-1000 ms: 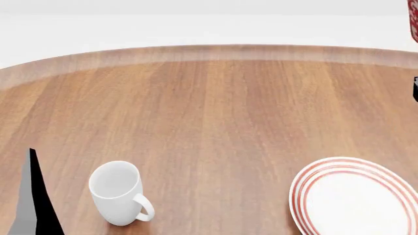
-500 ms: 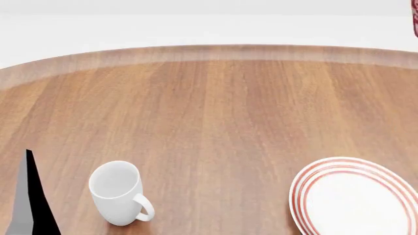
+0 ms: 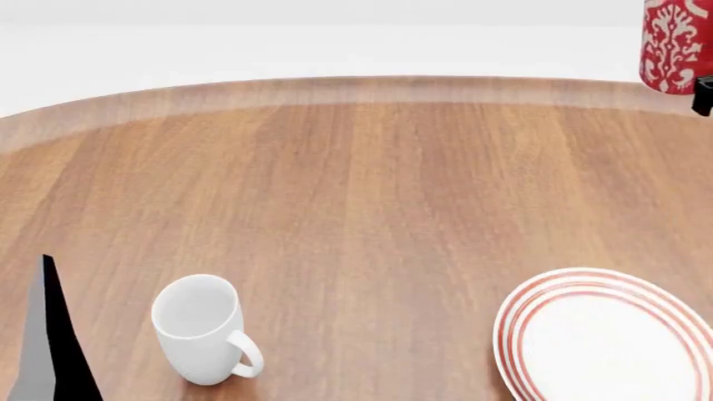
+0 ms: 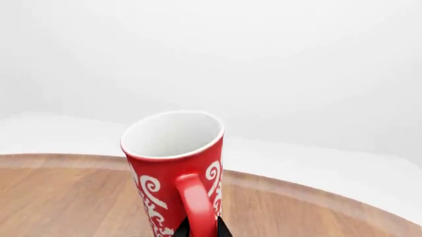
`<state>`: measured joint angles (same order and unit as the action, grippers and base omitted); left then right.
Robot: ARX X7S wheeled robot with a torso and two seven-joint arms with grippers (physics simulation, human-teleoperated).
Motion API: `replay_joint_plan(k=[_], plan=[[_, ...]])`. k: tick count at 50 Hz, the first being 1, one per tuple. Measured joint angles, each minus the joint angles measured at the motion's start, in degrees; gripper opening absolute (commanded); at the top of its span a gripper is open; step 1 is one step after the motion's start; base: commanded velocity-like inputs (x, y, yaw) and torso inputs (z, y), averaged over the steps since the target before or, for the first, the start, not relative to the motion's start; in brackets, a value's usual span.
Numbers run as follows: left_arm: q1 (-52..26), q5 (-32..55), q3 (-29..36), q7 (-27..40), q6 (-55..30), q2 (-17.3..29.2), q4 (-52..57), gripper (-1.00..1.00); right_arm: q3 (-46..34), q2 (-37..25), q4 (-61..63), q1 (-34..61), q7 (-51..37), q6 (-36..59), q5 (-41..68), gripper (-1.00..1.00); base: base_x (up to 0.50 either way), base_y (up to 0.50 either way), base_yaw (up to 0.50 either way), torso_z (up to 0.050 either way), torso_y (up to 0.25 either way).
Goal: Pick up the red mug and put it on the plate
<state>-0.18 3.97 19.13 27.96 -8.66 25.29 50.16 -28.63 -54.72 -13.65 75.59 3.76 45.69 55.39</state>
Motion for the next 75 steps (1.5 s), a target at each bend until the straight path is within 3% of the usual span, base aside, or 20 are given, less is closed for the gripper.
replay_joint_plan(k=[31, 75], plan=[[0.4, 0.5, -0.4, 0.4, 0.3, 0.7, -0.1, 1.00, 1.1, 6.2, -11.3, -2.9, 3.2, -6.3, -0.4, -1.00, 0.00, 0.00, 0.00, 0.000, 0.000], [0.3, 0.6, 0.0, 0.8, 0.3, 1.3, 0.1, 1.00, 3.5, 5.6, -12.1, -17.1, 3.4, -16.1, -0.3, -1.00, 0.00, 0.00, 0.00, 0.000, 0.000]])
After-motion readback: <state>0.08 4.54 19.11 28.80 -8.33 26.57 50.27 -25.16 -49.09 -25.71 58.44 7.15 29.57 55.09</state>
